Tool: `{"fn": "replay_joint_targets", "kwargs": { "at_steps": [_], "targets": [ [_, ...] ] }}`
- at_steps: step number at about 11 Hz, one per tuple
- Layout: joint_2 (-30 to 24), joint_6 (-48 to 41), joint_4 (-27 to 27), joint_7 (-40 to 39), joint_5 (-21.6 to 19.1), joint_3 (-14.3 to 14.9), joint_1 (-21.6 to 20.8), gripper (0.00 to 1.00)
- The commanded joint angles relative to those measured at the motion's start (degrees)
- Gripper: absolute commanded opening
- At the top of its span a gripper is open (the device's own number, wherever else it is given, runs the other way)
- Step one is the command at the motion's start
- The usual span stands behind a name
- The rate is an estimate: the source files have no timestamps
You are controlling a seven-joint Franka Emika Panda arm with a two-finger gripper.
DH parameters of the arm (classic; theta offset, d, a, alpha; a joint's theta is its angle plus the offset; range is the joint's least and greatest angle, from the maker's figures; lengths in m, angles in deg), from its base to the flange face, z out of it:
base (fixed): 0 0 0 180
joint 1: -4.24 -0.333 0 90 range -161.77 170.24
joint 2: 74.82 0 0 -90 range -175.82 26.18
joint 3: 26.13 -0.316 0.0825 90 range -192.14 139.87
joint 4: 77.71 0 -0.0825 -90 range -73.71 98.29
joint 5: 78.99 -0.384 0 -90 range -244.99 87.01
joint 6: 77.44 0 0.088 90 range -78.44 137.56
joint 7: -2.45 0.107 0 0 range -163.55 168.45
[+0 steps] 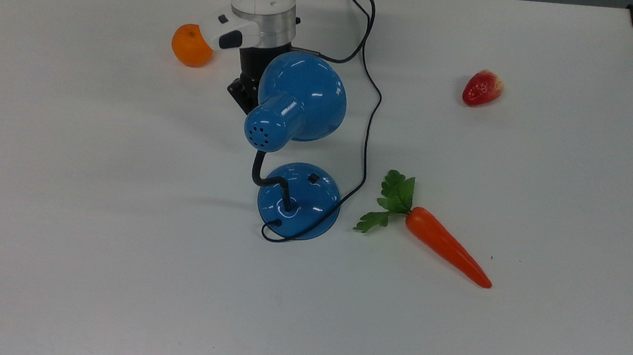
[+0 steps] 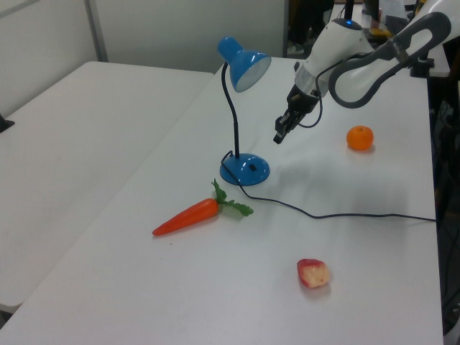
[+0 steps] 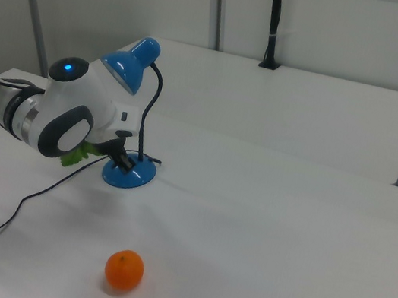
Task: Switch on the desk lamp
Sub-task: 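Lower the gripper onto the switch on the blue lamp base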
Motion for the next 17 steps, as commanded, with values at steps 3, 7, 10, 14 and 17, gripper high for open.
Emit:
{"fn": "replay_joint_targets", "kwargs": {
  "at_steps": [3,7,10,14,17],
  "targets": [
    [1.5,1.3,-1.3,2.3,-0.9,0.2,-2.5,0.00],
    [2.6,1.3,-1.3,5.1,-0.1,0.2,-4.8,0.00],
    [4.5,4.2,-2.6,6.0,-0.1,0.2,-4.9,0.00],
    [6.8,7.6,-3.6,6.7,-0.1,0.6,-6.0,0.00],
    [8.2,7.6,-5.2,6.7,-0.2,0.6,-6.0,0.00]
  ]
}}
